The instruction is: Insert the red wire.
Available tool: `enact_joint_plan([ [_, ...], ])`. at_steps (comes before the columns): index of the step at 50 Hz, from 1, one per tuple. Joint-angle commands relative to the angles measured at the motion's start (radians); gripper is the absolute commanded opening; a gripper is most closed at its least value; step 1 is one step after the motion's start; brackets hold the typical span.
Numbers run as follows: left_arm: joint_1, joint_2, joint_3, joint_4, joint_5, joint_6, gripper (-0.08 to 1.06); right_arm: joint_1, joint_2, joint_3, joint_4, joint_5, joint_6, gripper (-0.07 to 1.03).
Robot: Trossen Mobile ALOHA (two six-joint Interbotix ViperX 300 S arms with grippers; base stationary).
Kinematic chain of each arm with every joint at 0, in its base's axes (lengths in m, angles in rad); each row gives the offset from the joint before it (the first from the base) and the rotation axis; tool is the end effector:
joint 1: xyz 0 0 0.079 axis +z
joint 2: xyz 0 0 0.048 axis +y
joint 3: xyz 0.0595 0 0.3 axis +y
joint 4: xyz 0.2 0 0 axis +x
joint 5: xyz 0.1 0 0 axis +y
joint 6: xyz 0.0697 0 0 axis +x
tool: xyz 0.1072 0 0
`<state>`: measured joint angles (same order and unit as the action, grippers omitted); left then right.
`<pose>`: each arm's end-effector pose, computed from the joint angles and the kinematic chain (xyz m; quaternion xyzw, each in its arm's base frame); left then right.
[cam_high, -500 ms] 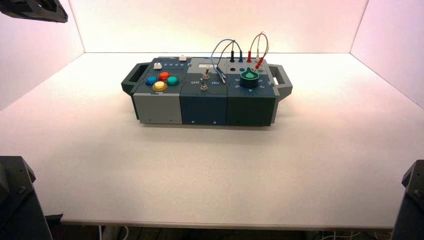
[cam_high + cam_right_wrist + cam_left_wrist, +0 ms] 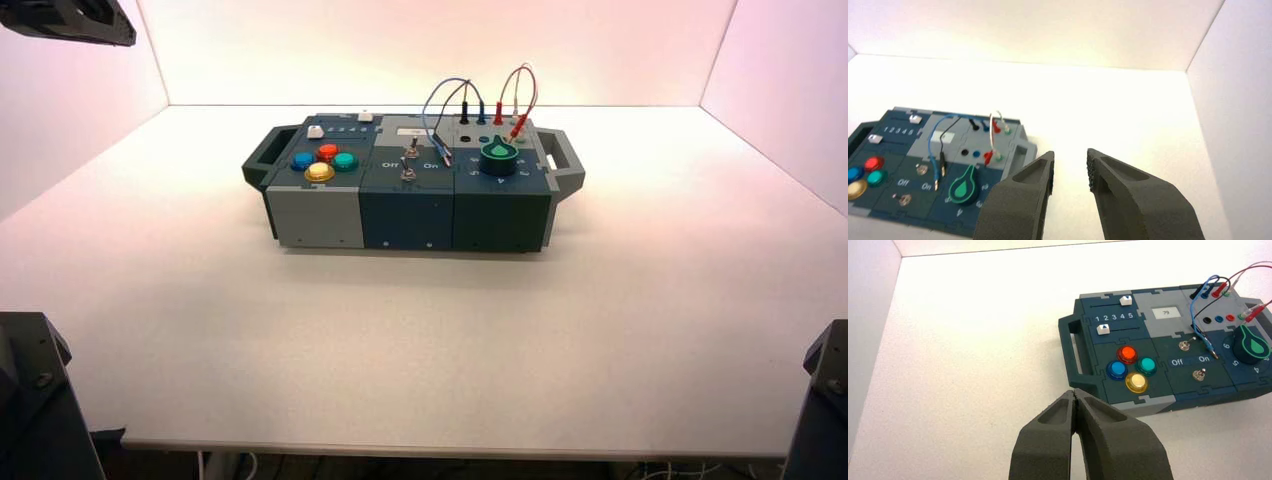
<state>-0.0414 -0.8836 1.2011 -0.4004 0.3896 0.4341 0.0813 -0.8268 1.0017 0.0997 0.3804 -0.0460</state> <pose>0.2257 -0.0356 0.1598 0.0107 0.3297 -0.0995 0.9388 0.2640 0.0281 0.2288 0.0163 0.2745 0.0505 0.9601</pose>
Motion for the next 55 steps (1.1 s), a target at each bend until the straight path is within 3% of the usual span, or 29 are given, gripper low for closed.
enact_joint_plan([
  [1,-0.003,0.005,-0.028,-0.003,-0.006,0.003,-0.03,0.008,0.031,-0.072,0.025,0.060,-0.006,0.37],
  [8,-0.005,0.011,-0.028,-0.003,-0.006,0.003,-0.03,0.018,0.084,-0.124,0.032,0.143,-0.014,0.37],
  [23,-0.005,0.021,-0.029,-0.003,-0.009,0.003,-0.03,0.137,0.213,-0.230,0.072,0.268,-0.020,0.38],
  [36,-0.005,0.032,-0.031,-0.003,-0.009,0.003,-0.03,0.184,0.339,-0.282,0.143,0.281,-0.023,0.46],
  [47,-0.005,0.025,-0.032,-0.003,-0.009,0.003,-0.03,0.184,0.457,-0.278,0.235,0.267,-0.054,0.49],
  [55,-0.005,0.028,-0.032,-0.003,-0.009,0.003,-0.03,0.184,0.529,-0.284,0.273,0.245,-0.067,0.51],
])
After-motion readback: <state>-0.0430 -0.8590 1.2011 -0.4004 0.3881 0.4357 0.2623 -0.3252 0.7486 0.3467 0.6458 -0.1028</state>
